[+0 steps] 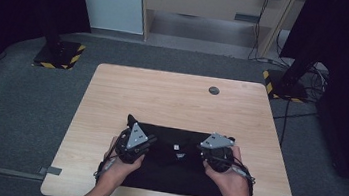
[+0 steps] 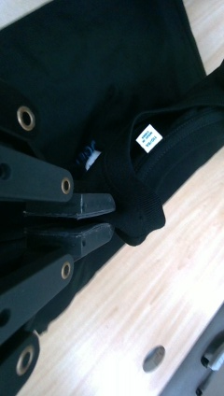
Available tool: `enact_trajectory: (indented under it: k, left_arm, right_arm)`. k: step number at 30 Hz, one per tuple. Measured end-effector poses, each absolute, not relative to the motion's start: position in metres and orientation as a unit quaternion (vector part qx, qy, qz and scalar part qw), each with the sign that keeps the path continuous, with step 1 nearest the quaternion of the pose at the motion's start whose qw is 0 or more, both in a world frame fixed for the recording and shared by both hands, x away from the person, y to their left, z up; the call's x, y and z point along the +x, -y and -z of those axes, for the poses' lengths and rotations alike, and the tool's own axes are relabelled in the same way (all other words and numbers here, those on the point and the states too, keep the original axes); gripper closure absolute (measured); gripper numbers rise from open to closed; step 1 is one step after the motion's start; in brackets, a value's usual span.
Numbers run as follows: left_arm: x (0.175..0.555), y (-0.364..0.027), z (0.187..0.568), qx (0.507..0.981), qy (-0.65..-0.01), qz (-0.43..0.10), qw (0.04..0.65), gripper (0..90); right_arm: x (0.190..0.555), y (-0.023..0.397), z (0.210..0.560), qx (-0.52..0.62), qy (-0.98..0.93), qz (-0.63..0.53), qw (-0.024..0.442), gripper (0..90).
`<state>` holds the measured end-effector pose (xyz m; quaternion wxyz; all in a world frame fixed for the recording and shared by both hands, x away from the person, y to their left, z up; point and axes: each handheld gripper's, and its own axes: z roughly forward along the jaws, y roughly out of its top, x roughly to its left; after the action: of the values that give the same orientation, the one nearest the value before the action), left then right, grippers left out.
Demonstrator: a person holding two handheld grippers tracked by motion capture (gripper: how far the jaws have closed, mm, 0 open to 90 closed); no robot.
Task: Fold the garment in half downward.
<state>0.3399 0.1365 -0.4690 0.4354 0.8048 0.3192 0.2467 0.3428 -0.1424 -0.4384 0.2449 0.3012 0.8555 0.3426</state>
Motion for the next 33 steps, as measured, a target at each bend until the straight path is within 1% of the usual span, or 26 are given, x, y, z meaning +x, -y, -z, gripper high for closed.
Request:
enact_trajectory:
  k: [9, 13, 20, 27, 33]
  left_arm:
    - [0.329, -0.138, 0.478, 0.809, -0.322, -0.237, 0.431, 85.0]
    - [0.322, -0.14, 0.479, 0.805, -0.329, -0.228, 0.438, 82.2]
    - [0.31, -0.143, 0.483, 0.81, -0.329, -0.214, 0.435, 82.5]
    - [0.296, -0.158, 0.474, 0.802, -0.336, -0.215, 0.444, 81.5]
    - [0.295, -0.161, 0.469, 0.801, -0.335, -0.221, 0.445, 78.0]
  right_arm:
    - [0.33, 0.147, 0.453, 0.296, -0.86, -0.338, 0.241, 83.5]
    - [0.326, 0.15, 0.457, 0.294, -0.861, -0.34, 0.24, 80.8]
    - [0.321, 0.157, 0.46, 0.296, -0.861, -0.342, 0.233, 80.9]
    - [0.306, 0.161, 0.455, 0.286, -0.863, -0.359, 0.212, 74.8]
    - [0.302, 0.167, 0.449, 0.29, -0.859, -0.362, 0.217, 71.5]
